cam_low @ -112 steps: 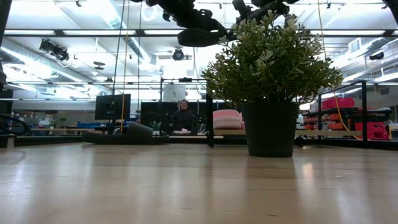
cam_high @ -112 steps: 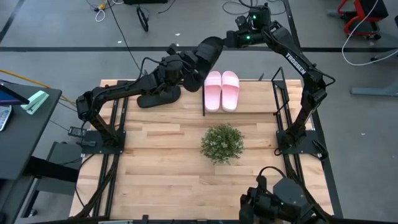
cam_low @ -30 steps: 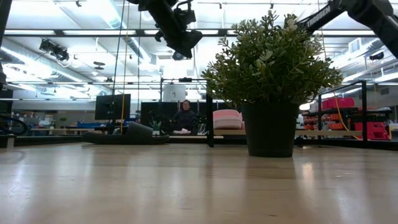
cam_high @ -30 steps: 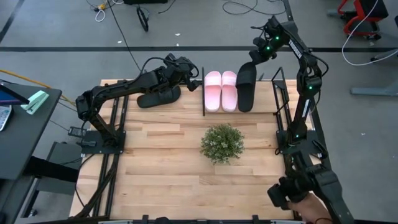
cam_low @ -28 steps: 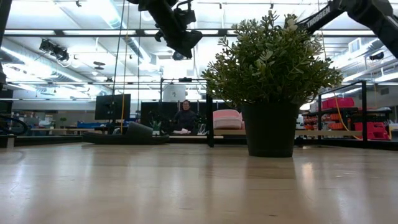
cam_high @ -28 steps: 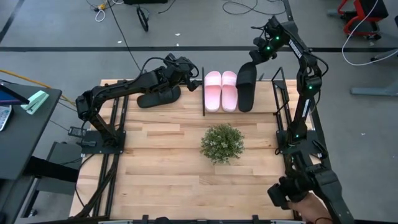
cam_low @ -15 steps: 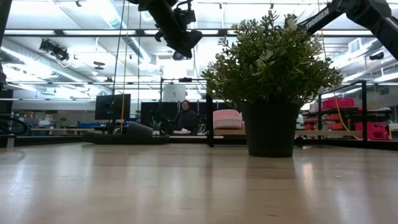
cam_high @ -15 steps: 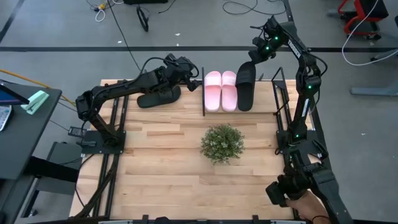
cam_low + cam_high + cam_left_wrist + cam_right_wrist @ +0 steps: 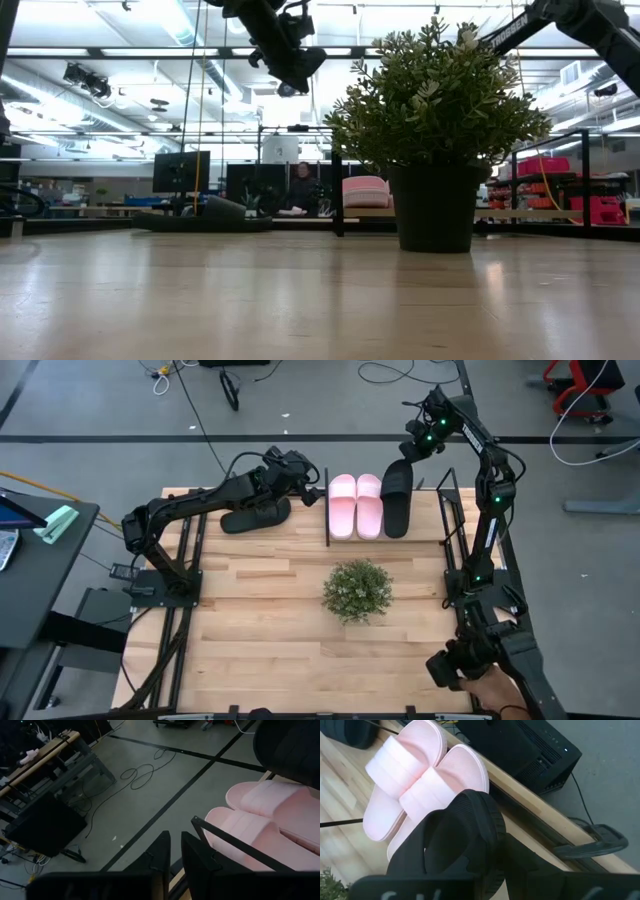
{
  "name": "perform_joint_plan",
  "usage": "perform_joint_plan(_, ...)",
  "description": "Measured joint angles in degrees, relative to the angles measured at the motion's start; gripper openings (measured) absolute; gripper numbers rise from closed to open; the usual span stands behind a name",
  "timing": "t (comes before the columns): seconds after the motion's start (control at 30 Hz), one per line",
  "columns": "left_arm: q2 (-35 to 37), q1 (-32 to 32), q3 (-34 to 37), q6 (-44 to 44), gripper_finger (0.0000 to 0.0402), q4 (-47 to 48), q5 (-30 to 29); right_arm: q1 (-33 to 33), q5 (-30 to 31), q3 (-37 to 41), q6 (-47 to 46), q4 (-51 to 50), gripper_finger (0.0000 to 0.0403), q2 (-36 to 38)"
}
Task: Pick and place slides into the shelf
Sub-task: Put the bottom black slide on the shelf
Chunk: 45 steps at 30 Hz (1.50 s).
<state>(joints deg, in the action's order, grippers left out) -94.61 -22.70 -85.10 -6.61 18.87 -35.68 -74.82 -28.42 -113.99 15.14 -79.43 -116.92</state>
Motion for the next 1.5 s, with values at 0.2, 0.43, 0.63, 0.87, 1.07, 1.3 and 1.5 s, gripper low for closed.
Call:
perform_joint_plan(0.2,0.0,0.0,0.0,0.0,0.0056,-0.5,0.0,0.6,0.1,1.7,-0.2,1.5,0.0044,0.0)
perform_joint_plan(0.43,0.0,0.0,0.0,0.0,0.0046,-0.6,0.0,0.8,0.0,9.3,-1.1,5.8,0.0044,0.0)
perform_joint_plan(0.63,0.0,0.0,0.0,0.0,0.0050,-0.6,0.0,0.9,2.3,13.1,-0.9,7.3,0.0043,0.0)
perform_joint_plan(0.87,0.0,0.0,0.0,0.0,0.0054,-0.6,0.0,1.1,1.9,13.2,1.5,8.2,0.0043,0.0)
perform_joint_plan(1.07,0.0,0.0,0.0,0.1,0.0046,-0.6,0.0,1.1,-0.4,13.2,2.1,9.4,0.0043,0.0)
perform_joint_plan(1.3,0.0,0.0,0.0,0.1,0.0046,-0.6,0.0,1.1,-1.0,13.2,2.3,11.1,0.0043,0.0)
perform_joint_plan(1.5,0.0,0.0,0.0,0.1,0.0045,-0.6,0.0,1.1,-1.1,13.2,2.6,12.4,0.0043,0.0)
